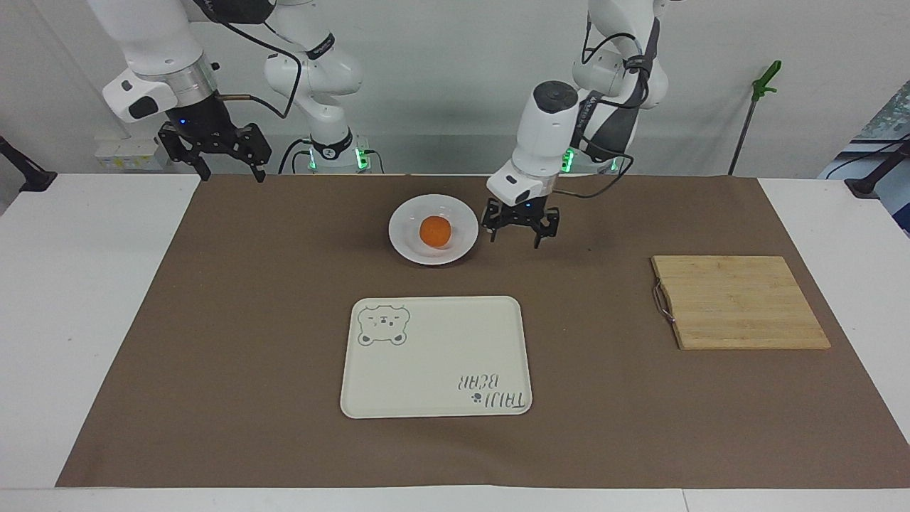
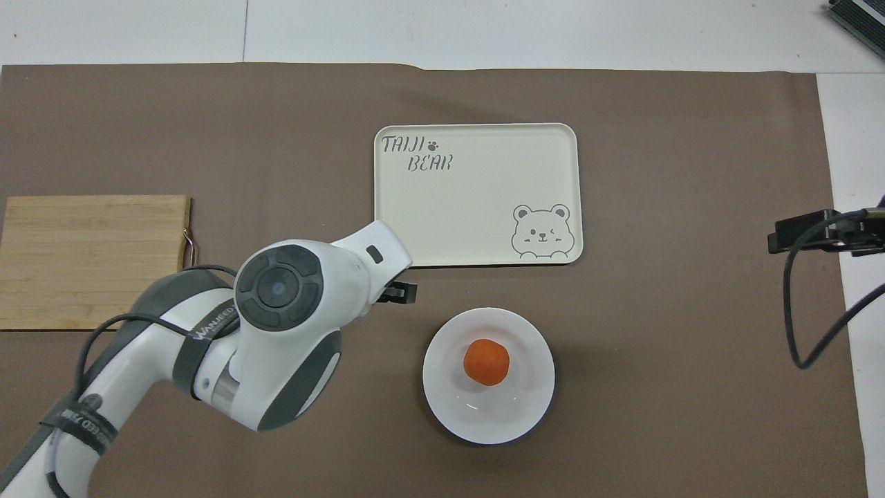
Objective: Place orange and plate with both arms
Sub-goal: 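Open the left gripper and withdraw it to the cutting board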
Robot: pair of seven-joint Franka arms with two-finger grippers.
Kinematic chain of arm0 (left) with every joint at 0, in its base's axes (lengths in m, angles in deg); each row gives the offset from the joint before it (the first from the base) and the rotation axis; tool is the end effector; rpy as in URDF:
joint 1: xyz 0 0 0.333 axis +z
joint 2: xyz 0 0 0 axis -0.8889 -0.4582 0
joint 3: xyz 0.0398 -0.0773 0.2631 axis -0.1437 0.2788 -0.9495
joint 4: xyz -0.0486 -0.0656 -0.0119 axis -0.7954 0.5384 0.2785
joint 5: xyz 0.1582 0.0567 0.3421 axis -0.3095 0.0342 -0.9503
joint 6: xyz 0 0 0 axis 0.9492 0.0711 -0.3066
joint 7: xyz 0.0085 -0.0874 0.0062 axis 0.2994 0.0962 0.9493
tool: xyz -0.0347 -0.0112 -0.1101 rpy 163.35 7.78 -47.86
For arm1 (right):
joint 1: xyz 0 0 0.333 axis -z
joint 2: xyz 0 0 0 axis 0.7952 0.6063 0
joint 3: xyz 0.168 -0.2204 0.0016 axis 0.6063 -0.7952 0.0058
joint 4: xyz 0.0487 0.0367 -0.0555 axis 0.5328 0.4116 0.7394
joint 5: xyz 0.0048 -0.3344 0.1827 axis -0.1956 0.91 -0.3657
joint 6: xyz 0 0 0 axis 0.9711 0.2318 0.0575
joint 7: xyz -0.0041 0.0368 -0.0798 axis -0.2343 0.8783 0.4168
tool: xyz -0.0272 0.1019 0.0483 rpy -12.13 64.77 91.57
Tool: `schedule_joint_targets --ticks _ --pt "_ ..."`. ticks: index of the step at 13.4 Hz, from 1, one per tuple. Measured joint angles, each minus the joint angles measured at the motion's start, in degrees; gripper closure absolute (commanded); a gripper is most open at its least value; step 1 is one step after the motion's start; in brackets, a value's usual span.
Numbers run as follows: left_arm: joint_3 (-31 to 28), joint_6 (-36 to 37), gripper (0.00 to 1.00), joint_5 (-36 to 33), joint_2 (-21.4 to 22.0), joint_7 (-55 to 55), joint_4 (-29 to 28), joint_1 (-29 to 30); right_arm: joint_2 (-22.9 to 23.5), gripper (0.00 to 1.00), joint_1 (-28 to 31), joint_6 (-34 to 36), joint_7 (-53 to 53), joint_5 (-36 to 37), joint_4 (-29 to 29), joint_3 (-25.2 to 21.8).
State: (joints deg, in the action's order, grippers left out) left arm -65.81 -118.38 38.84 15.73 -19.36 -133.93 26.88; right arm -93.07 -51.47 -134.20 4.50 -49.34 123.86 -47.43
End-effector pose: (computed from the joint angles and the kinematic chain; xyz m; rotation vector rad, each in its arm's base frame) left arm 0.4704 -0.3034 0.3894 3.0455 -0.3336 0.1343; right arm 0.5228 -0.0081 0.5936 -3.1355 0.0935 0.0005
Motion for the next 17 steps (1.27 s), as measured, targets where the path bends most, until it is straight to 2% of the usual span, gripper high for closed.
schedule_joint_targets --ticks 4,8,10,13,17 --pt "-0.12 3.62 0.00 0.00 2.32 -16.12 -0.32 11.87 -0.08 0.00 0.12 0.03 0.00 0.00 0.00 -0.06" --pt "-0.17 10.73 0.00 0.01 7.71 -31.21 1.83 23.09 -0.12 0.00 0.17 0.04 0.00 0.00 0.05 -0.09" --pt "-0.20 18.96 0.00 0.00 8.77 -33.60 8.07 25.61 -0.14 0.00 0.17 0.04 0.00 0.00 0.06 -0.09" --pt "-0.12 28.48 0.00 -0.65 7.58 -33.67 20.31 27.03 -0.16 0.00 0.17 0.04 0.00 0.00 0.06 -0.09" --pt "-0.11 37.92 0.00 -0.86 0.96 -34.07 35.03 28.25 -0.18 0.00 0.17 0.04 0.00 0.00 0.12 -0.09"
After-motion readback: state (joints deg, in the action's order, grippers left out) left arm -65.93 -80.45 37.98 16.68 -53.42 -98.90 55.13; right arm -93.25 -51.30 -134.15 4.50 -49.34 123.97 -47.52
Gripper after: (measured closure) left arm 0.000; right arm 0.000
